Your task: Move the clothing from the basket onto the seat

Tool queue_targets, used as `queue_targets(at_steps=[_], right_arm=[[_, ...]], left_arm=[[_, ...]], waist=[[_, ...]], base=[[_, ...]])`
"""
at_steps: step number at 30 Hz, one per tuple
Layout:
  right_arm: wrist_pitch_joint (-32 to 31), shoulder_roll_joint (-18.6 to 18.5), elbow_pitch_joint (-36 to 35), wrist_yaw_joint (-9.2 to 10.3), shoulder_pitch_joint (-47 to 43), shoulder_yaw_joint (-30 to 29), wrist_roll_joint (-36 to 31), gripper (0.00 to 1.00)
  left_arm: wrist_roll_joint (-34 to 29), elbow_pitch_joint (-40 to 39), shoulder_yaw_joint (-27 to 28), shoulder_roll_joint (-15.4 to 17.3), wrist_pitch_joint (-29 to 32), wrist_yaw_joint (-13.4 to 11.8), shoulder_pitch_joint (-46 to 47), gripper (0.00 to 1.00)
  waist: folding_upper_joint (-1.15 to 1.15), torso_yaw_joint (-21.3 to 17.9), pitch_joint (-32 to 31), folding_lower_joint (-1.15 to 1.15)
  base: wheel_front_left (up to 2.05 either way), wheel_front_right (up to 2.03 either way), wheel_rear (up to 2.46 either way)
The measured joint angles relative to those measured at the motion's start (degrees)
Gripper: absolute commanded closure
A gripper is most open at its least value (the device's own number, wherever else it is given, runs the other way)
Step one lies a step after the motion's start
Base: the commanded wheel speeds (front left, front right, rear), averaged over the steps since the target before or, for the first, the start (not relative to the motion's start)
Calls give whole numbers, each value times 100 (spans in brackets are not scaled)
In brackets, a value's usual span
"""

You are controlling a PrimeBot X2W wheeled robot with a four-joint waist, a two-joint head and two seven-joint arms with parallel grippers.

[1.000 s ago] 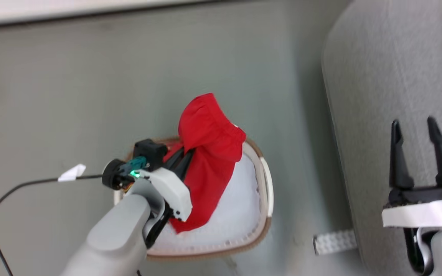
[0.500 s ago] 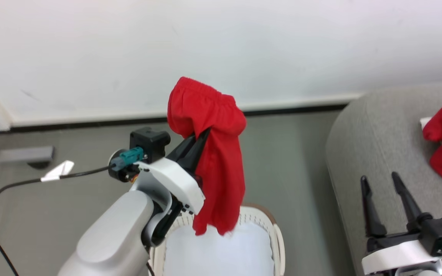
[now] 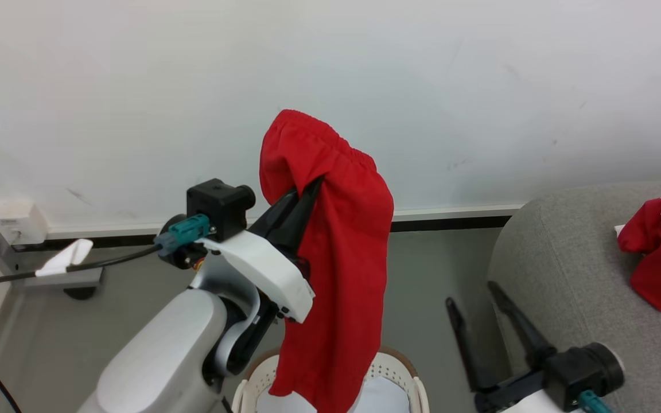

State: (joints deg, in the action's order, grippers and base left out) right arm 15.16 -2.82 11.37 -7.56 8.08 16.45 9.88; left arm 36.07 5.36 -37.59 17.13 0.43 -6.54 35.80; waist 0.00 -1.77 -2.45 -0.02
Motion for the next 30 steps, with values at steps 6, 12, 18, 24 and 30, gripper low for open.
queue_targets(at_steps=[6, 12, 18, 24, 30], right_arm=[[-1, 4, 10, 0, 122, 849, 0, 0], [-1, 4, 255, 0, 705, 1365, 36, 0], [-1, 3, 767, 0, 1478, 1717, 133, 0], [1, 5, 1385, 0, 2067, 2149, 454, 0], [-1, -9, 2040, 0, 2330, 2625, 801, 100]], left_arm=[[-1, -237, -18, 58, 81, -88, -62, 100], [-26, -338, -73, 59, 115, -158, -66, 100], [-56, -339, -188, -42, 145, -157, -55, 100], [-58, -253, -318, -199, 148, -126, -18, 100], [-55, -205, -403, -299, 140, -79, 1, 100]], waist=[[0, -22, -55, 1], [0, -41, -33, 1], [0, 2, 3, 2], [0, 123, -5, 2], [0, 215, -42, 2]], base=[[0, 0, 0], [0, 0, 0], [0, 0, 0], [0, 0, 0], [0, 0, 0]])
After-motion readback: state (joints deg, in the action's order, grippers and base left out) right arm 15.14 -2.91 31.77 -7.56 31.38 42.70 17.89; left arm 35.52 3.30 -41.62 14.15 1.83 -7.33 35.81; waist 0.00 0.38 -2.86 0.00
